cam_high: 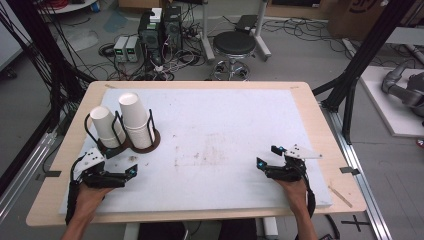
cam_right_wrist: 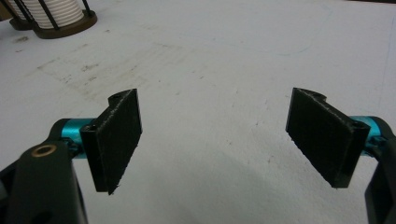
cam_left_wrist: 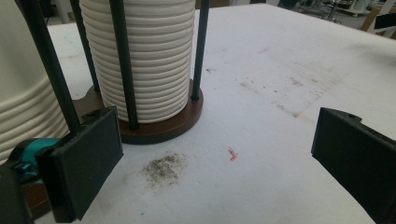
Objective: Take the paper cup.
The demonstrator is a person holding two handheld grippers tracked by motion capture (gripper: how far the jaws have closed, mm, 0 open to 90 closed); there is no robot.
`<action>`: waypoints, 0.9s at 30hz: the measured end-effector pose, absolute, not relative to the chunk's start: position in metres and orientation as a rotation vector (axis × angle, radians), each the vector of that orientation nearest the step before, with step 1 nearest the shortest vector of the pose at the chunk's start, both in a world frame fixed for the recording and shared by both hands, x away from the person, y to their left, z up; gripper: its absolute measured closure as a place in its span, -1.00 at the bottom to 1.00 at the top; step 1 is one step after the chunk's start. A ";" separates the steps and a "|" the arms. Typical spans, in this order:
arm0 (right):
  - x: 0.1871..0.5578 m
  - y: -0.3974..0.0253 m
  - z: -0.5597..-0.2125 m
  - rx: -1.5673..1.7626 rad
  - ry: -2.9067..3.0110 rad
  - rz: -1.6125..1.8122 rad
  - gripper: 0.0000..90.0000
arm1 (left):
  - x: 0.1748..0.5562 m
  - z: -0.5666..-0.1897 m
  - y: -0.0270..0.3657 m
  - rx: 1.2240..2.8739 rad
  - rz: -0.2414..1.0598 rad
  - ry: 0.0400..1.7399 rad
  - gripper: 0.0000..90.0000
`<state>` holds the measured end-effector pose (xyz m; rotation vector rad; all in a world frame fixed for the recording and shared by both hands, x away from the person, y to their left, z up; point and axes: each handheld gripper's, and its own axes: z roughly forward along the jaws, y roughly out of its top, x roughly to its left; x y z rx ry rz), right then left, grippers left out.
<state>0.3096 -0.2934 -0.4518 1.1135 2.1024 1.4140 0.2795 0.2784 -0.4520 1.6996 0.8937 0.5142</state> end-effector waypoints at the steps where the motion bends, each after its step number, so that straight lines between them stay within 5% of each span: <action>1: 0.310 -0.294 -0.452 1.111 2.103 1.412 -0.58 | 0.280 -0.452 0.278 1.700 0.514 0.894 -0.96; 27: 0.311 -0.294 -0.452 1.115 2.111 1.406 -0.58 | 0.277 -0.438 0.280 1.688 0.516 0.869 -0.96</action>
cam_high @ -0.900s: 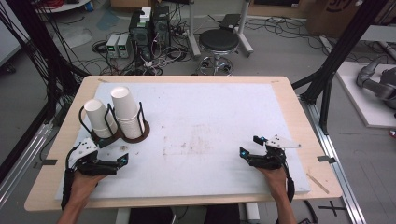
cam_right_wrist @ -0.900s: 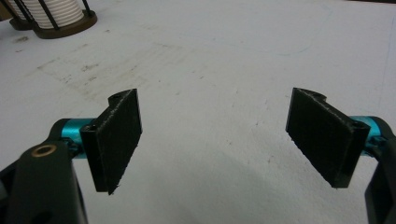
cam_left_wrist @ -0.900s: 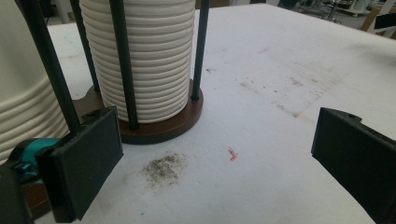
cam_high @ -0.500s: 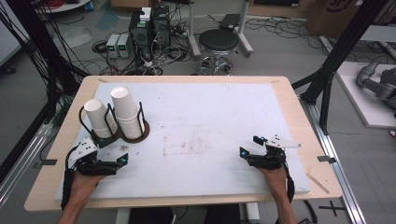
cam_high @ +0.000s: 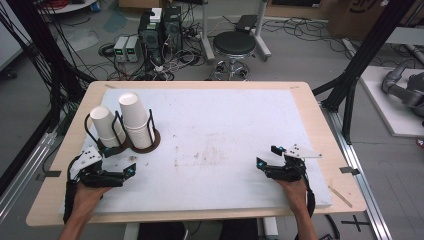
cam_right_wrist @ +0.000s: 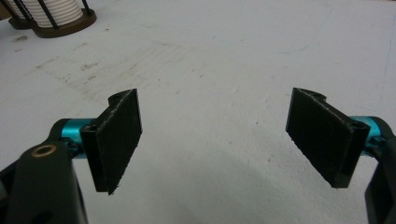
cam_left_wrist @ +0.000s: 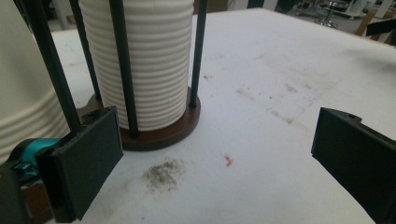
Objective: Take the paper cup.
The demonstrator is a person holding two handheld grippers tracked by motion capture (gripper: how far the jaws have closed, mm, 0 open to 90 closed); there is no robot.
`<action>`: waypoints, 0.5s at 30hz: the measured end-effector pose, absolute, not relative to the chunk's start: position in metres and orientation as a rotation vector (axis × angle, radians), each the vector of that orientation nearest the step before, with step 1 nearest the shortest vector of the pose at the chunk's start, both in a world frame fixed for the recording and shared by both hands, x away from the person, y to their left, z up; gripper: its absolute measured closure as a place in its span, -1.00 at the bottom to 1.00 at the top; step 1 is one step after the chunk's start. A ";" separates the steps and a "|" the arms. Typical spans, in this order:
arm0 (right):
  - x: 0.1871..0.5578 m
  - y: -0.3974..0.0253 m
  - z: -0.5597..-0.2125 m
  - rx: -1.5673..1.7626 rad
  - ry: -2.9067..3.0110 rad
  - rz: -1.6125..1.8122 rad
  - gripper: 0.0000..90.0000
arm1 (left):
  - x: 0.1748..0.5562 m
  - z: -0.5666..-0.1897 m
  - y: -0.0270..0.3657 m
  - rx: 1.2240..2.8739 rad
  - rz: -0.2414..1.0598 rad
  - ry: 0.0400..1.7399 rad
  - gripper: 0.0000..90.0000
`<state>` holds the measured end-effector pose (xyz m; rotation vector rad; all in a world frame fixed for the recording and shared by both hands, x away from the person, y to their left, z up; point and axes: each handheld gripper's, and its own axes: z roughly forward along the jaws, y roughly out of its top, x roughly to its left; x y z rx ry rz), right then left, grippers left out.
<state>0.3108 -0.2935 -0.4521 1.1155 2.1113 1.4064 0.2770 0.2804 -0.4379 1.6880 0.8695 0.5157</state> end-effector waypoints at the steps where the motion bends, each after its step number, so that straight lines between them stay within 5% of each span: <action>1: 0.311 -0.294 -0.452 1.116 2.114 1.406 -0.58 | 0.277 -0.435 0.280 1.686 0.516 0.860 -0.96; 15: 0.311 -0.294 -0.452 1.124 2.118 1.414 -0.58 | 0.274 -0.396 0.282 1.726 0.543 0.777 -0.96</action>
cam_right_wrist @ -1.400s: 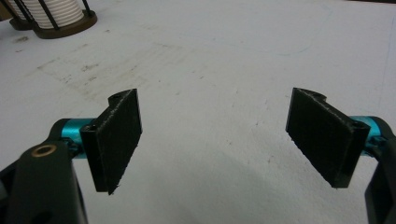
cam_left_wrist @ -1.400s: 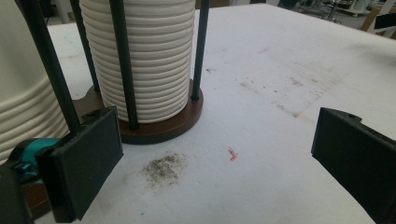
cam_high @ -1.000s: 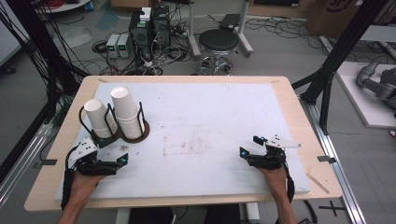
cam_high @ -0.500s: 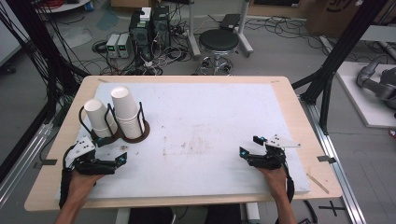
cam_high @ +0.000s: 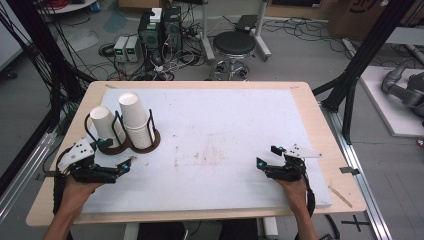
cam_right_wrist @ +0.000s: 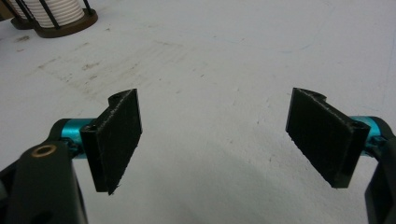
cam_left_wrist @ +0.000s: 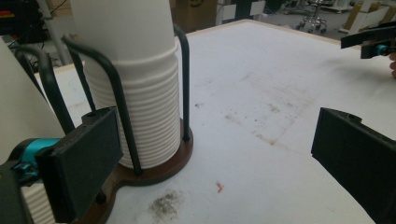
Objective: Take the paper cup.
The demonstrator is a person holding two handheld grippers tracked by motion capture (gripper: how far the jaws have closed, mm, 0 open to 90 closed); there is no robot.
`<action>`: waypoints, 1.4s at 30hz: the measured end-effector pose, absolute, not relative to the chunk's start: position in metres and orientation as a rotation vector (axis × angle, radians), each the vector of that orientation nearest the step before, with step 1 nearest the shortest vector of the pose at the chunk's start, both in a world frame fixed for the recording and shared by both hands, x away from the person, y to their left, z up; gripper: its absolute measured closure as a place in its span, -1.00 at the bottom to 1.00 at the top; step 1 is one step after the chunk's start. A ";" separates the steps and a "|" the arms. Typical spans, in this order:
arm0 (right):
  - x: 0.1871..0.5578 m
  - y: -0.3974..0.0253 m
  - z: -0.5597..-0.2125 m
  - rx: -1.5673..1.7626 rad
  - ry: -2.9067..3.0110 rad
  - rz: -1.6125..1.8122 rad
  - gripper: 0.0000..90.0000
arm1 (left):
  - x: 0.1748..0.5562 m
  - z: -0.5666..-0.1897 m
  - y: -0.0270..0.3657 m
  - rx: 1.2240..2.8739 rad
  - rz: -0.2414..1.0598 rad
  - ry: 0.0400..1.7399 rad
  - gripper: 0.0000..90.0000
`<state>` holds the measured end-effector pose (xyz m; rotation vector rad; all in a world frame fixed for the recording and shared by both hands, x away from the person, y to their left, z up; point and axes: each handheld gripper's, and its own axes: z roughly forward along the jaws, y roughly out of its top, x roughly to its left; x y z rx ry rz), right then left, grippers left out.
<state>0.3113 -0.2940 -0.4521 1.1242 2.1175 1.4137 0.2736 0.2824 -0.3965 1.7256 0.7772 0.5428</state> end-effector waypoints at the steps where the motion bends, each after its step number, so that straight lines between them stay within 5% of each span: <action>1: 0.311 -0.294 -0.452 1.124 2.118 1.414 -0.58 | 0.274 -0.392 0.282 1.732 0.548 0.770 -0.96; 42: 0.312 -0.293 -0.452 1.136 2.128 1.408 -0.58 | 0.344 -0.239 0.296 1.968 0.381 0.409 -0.96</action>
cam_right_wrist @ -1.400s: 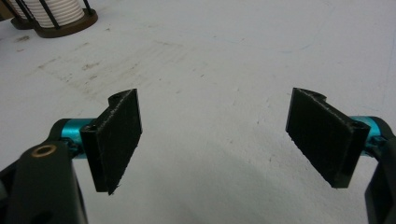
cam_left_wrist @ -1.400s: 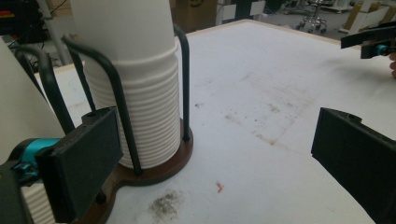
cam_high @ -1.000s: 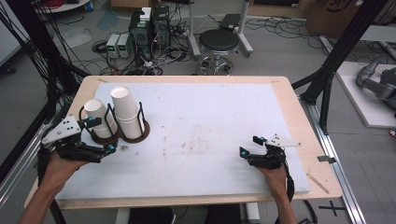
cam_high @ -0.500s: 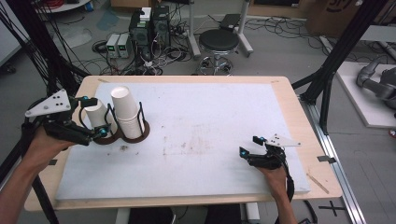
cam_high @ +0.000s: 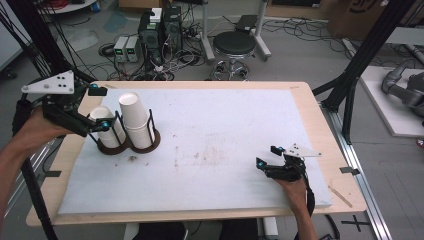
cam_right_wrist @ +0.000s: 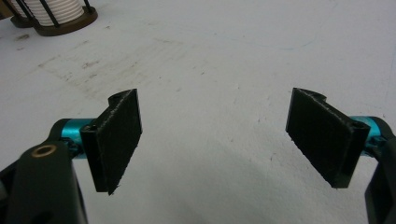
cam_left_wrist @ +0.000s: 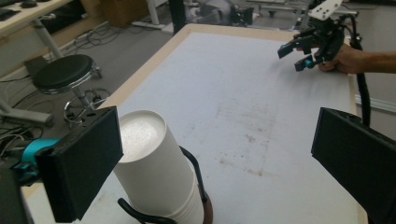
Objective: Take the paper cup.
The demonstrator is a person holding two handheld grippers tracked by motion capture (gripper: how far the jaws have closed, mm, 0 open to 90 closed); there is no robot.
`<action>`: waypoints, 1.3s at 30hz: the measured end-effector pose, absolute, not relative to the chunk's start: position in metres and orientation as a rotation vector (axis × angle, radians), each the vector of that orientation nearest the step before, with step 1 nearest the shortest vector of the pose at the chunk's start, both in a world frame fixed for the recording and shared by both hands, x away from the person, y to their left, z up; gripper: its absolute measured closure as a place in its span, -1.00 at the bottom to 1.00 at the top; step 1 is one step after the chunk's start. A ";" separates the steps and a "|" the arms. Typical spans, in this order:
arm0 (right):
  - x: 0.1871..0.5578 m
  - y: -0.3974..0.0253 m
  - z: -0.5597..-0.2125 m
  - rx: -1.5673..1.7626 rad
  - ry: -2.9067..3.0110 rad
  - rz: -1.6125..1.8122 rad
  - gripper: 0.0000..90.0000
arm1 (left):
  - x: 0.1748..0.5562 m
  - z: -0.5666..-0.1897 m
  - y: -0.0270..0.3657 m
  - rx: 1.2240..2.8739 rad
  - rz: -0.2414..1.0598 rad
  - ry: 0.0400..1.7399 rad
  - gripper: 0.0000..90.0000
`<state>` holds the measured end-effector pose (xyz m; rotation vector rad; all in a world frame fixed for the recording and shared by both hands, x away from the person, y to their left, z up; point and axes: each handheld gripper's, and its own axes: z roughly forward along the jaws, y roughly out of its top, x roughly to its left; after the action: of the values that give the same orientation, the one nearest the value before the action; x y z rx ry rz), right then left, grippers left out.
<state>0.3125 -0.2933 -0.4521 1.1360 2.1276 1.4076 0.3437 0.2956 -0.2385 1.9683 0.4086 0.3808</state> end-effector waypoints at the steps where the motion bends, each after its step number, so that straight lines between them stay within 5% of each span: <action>1: 0.312 -0.293 -0.452 1.135 2.127 1.405 -0.58 | 0.346 -0.237 0.296 1.969 0.365 0.407 -0.96; 16: 0.313 -0.292 -0.452 1.135 2.132 1.372 -0.58 | 0.381 -0.214 0.307 2.081 0.240 0.327 -0.96; 39: 0.314 -0.291 -0.452 1.133 2.141 1.361 -0.58 | 0.430 -0.199 0.263 2.451 0.170 0.179 -0.96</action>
<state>0.3144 -0.2906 -0.4524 1.1326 2.1412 1.3611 0.4297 0.2629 -0.1988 2.4509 0.1789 0.1702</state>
